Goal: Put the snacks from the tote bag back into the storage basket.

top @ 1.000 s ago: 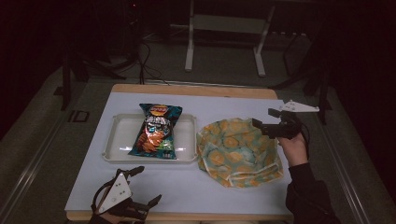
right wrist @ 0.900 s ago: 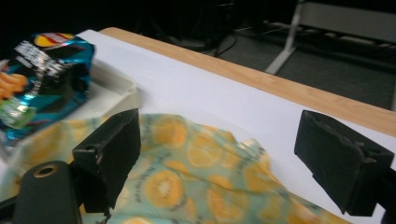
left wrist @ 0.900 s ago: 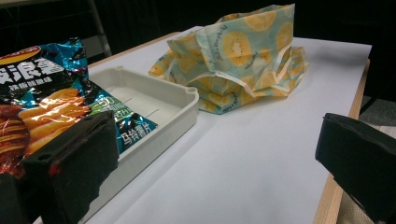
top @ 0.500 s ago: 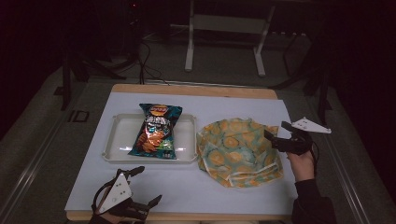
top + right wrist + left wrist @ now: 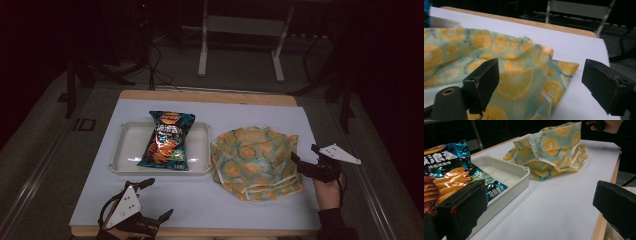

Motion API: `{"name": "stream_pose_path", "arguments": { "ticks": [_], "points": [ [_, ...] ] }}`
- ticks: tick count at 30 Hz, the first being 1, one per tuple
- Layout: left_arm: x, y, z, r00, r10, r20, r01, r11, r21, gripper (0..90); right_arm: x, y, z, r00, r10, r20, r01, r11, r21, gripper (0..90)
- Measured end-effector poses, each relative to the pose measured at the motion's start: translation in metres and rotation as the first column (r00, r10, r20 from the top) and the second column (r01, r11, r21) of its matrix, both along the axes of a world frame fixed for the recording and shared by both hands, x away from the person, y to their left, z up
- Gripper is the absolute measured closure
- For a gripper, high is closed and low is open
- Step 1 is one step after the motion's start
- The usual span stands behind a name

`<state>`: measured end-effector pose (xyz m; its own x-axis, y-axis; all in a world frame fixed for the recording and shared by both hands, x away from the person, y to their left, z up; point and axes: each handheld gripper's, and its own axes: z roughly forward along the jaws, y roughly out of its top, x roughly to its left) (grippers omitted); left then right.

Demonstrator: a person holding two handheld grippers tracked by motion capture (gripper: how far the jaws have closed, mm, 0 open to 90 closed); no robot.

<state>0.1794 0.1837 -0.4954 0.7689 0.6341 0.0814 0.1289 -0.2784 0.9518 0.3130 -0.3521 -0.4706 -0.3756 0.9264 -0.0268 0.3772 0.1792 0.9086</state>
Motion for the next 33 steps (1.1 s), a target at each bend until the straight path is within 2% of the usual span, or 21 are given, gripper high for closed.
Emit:
{"name": "stream_pose_path", "arguments": {
  "ticks": [3,6,21,33],
  "points": [
    [0.000,0.000,0.000,1.0000,0.002,0.000,-0.002,1.0000,0.000,0.1,-0.005,0.001,-0.004,0.9996,-0.026,0.005,0.026,0.999,-0.022,14.4],
    [0.000,-0.001,0.000,1.0000,-0.003,0.001,0.003,1.0000,0.006,0.1,-0.008,0.001,-0.006,0.9996,-0.030,0.001,0.030,0.999,-0.037,14.5],
    [-0.001,-0.001,0.000,1.0000,-0.009,0.002,0.009,0.9999,0.015,0.1,-0.013,-0.001,-0.014,0.9974,-0.063,0.034,0.064,0.997,-0.035,14.5],
    [-0.001,-0.001,0.000,0.9999,-0.010,0.002,0.010,0.9998,0.017,0.1,-0.012,-0.004,-0.018,0.9965,-0.081,0.023,0.081,0.996,-0.022,14.5]
  ]
}}
